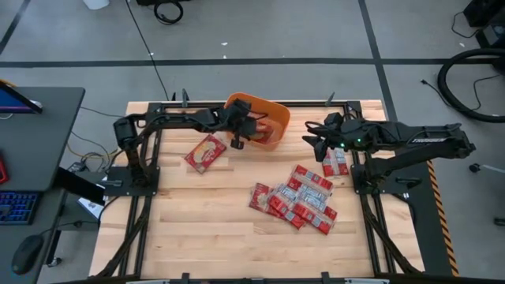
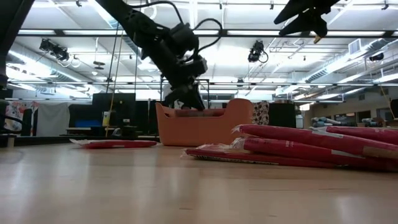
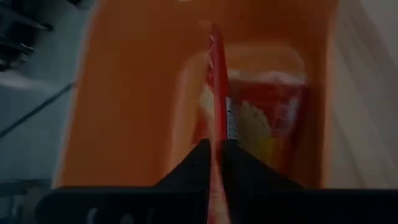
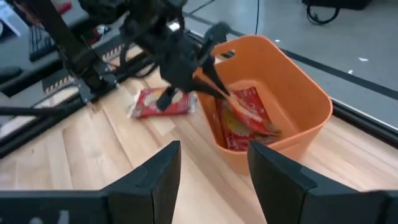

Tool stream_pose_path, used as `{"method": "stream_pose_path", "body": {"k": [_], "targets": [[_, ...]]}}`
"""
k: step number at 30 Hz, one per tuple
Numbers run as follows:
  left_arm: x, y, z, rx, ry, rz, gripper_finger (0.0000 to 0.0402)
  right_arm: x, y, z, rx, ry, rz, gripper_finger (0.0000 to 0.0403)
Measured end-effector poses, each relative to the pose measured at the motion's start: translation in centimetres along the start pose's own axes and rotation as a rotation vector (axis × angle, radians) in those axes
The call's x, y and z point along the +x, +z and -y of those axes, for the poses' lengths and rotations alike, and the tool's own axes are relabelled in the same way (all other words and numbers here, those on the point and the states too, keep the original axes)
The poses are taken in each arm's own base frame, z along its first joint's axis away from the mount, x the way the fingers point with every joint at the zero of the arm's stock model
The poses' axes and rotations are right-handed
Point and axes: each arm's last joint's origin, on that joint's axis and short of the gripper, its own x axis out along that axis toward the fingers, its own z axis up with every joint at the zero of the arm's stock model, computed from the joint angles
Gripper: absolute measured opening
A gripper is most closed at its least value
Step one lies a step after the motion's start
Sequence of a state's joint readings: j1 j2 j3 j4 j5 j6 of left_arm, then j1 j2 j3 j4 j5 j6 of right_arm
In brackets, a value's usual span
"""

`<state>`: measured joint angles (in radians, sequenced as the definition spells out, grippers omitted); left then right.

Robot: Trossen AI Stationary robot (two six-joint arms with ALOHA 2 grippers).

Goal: Sort popcorn bags into baskets
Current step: Put the red popcorn bag into the orange bin

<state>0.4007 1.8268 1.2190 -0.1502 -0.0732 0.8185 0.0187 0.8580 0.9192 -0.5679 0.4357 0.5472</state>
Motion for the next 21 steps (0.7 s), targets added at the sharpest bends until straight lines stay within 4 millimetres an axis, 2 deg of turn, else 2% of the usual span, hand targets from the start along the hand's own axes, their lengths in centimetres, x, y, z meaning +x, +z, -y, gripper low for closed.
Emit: {"method": "stream_pose_path", "body": {"k": [5,9,13,17,21], "targets": [[-0.6,0.8,0.5,-0.052,-0.013,0.012,0.0073,0.2,0.0,0.0,-0.003,-0.006,-0.004,0.0190],[-2.5,1.9,0.7,-0.119,-0.017,0.040,0.0080,0.2,0.0,-0.1,-0.021,-0.004,0.000,0.0190],[-5.1,2.5,1.2,-0.282,-0.074,0.021,0.0081,0.2,0.0,-0.1,-0.051,-0.003,0.000,0.0190],[-7.2,2.5,2.8,-0.496,-0.244,-0.061,0.0081,0.2,0.0,0.0,-0.101,-0.008,0.002,0.0190],[-8.1,1.7,5.1,-0.649,-0.379,-0.281,0.0082,0.2,0.0,0.0,-0.150,-0.013,0.006,0.0190]]}}
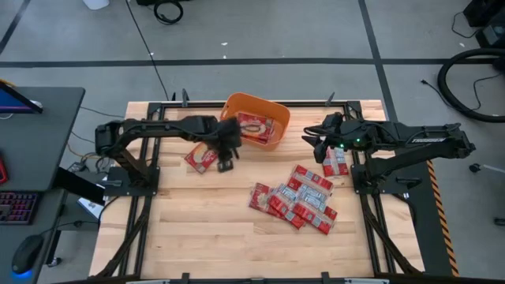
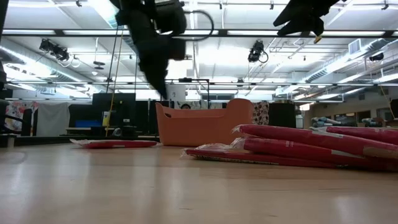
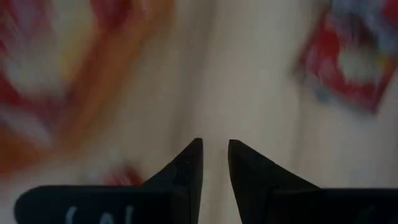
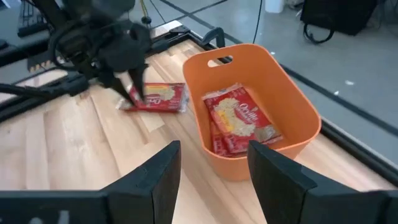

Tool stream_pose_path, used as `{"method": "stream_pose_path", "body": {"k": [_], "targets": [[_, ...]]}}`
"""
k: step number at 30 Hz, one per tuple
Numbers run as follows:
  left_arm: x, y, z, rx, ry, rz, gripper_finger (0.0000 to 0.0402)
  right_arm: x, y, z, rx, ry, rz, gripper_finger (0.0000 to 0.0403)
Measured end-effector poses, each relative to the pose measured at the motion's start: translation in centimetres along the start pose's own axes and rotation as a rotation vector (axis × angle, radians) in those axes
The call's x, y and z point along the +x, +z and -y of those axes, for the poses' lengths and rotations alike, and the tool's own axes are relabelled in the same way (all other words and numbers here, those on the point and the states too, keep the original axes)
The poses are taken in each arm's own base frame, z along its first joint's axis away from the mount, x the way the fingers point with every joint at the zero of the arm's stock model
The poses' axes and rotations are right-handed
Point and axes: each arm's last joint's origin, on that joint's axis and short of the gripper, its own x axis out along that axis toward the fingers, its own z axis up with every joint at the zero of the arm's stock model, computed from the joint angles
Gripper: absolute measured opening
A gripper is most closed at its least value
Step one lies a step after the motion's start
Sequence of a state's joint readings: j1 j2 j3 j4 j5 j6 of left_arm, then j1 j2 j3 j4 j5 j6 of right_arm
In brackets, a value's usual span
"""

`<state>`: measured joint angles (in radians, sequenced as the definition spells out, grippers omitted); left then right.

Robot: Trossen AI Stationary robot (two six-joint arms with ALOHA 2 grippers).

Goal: Sort popcorn bags into baskets
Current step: Put the red popcorn bag into the orange bin

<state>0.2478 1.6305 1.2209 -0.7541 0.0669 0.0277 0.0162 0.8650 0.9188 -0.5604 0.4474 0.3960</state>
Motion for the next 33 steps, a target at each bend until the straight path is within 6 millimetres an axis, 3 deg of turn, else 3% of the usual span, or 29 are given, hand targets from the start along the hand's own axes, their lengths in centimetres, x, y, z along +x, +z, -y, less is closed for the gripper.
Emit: {"method": "stream_pose_path", "body": {"k": [5,11,17,25,33], "targets": [[0.7,-2.1,1.7,-0.091,-0.004,-0.240,0.0082,0.0,0.2,-0.1,-0.035,0.004,0.024,0.0190],[2.2,-4.9,3.7,-0.011,-0.013,-0.343,0.0082,0.0,0.5,-0.2,-0.043,0.013,0.047,0.0190],[4.7,-9.2,3.1,-0.080,0.046,-0.472,0.0082,0.0,0.5,-0.2,-0.011,0.018,0.044,0.0190],[4.8,-8.8,2.6,-0.222,0.476,-0.298,0.0089,0.0,0.5,-0.2,0.025,0.024,0.046,0.0190],[5.4,-7.3,2.7,-0.344,0.466,-0.112,0.0135,0.0,0.5,-0.3,0.055,0.042,0.038,0.0190]]}}
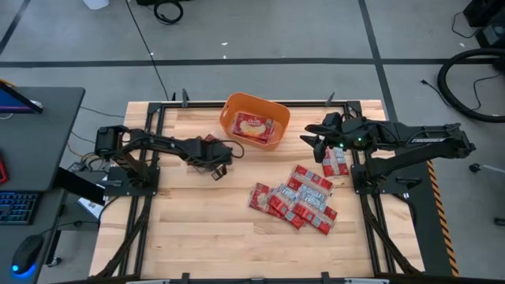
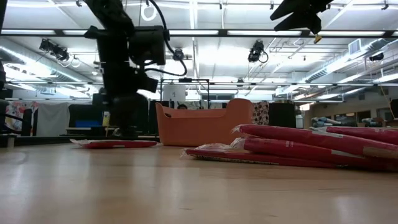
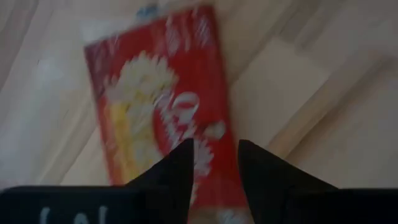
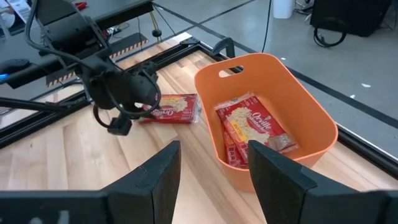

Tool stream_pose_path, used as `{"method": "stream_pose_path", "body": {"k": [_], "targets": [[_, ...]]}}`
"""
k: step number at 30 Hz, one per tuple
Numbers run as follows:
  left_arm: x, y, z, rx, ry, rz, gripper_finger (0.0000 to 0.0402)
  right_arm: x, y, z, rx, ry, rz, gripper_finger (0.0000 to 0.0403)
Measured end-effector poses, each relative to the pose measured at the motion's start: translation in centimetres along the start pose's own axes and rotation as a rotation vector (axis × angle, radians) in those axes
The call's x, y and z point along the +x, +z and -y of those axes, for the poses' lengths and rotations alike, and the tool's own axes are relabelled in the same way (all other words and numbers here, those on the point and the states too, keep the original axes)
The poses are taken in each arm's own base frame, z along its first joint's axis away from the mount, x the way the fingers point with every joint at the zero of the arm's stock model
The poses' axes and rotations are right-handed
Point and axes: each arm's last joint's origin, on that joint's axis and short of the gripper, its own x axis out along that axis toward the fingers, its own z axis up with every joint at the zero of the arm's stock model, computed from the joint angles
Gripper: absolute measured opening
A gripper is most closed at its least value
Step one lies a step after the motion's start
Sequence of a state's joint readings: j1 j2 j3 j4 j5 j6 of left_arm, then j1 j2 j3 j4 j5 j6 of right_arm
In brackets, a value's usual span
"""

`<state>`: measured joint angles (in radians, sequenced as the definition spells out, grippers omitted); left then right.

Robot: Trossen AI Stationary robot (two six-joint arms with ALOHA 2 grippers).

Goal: Sort popcorn bags into baskets
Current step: Put the red popcorn bag into the orange bin

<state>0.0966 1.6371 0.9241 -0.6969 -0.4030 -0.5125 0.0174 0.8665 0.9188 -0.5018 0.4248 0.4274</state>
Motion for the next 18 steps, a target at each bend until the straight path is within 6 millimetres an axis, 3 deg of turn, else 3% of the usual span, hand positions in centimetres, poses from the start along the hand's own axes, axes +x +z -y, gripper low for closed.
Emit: {"method": "stream_pose_path", "body": {"k": [11,18], "targets": [[1.3,0.8,0.3,-0.019,0.030,0.053,0.0212,0.0,0.1,-0.1,0.003,0.010,0.003,0.0190],[3.1,0.4,0.8,0.051,0.038,-0.032,0.0219,0.0,0.1,-0.1,0.006,0.019,0.006,0.0190]]}}
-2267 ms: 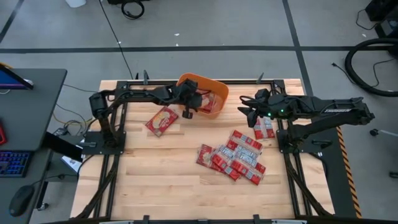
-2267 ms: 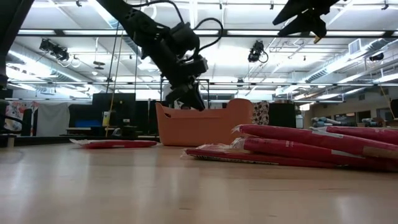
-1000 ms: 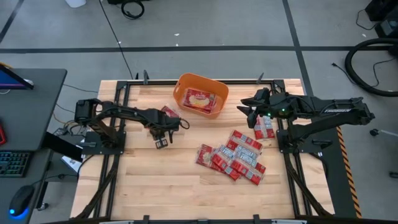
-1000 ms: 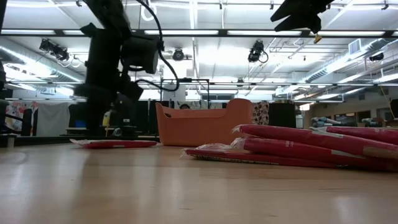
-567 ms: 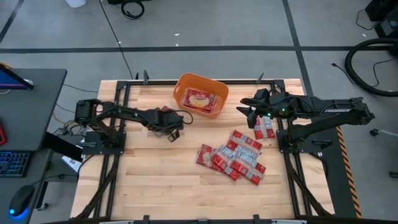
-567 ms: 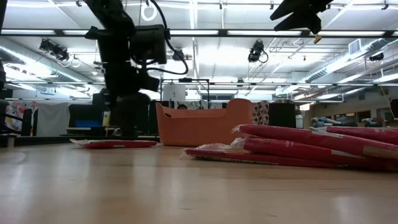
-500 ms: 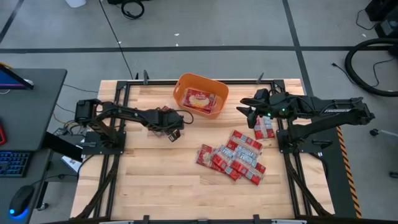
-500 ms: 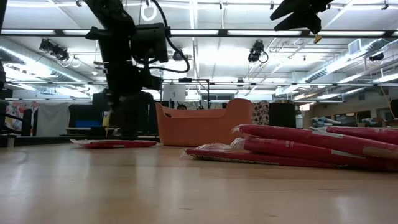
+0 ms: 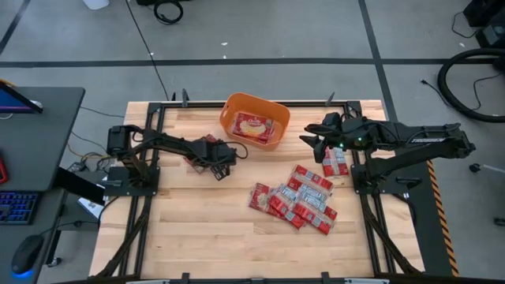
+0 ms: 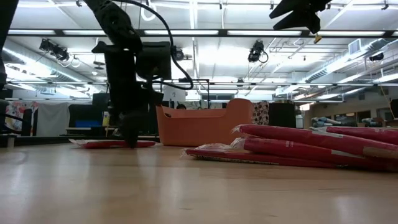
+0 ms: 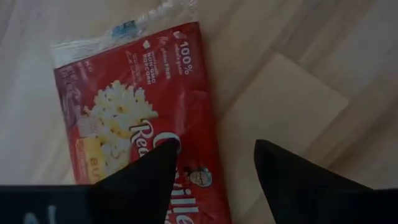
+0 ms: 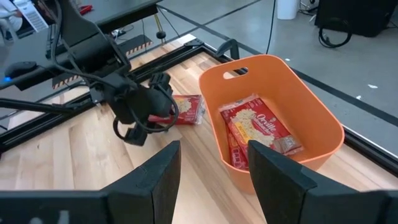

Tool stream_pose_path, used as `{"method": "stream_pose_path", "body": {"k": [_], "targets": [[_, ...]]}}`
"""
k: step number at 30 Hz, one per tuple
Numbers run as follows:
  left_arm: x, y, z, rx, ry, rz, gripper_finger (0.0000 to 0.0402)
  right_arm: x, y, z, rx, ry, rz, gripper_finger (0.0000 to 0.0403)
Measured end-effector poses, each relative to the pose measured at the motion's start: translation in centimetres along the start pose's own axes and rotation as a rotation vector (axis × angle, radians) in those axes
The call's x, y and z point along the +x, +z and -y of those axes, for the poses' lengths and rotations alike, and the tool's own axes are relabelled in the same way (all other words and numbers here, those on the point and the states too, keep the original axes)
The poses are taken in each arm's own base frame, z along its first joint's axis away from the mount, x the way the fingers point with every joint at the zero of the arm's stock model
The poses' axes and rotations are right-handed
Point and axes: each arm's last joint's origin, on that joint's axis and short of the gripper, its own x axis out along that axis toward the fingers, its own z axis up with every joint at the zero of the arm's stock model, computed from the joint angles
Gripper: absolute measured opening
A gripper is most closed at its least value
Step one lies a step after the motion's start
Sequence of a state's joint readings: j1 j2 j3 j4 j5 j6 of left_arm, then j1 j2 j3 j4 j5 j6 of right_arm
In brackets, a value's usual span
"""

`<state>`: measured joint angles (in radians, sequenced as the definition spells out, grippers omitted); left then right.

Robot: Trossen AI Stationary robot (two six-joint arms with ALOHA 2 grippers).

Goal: Sort popcorn bags into baskets
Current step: Put the red popcorn bag into the orange bin

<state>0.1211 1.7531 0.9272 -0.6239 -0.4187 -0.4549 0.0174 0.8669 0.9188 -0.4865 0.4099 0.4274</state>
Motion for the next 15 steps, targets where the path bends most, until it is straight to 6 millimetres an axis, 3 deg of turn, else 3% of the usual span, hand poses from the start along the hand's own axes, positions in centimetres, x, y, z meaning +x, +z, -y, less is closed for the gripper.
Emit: {"method": "stream_pose_path", "body": {"k": [8,15], "targets": [[0.21,-0.51,0.00,0.095,0.063,-0.027,0.0180,0.00,-0.01,-0.03,0.000,0.010,-0.005,0.0190],[0.40,-0.50,-0.18,0.180,0.056,-0.042,0.0087,0.00,0.10,-0.11,0.005,0.023,0.004,0.0190]]}}
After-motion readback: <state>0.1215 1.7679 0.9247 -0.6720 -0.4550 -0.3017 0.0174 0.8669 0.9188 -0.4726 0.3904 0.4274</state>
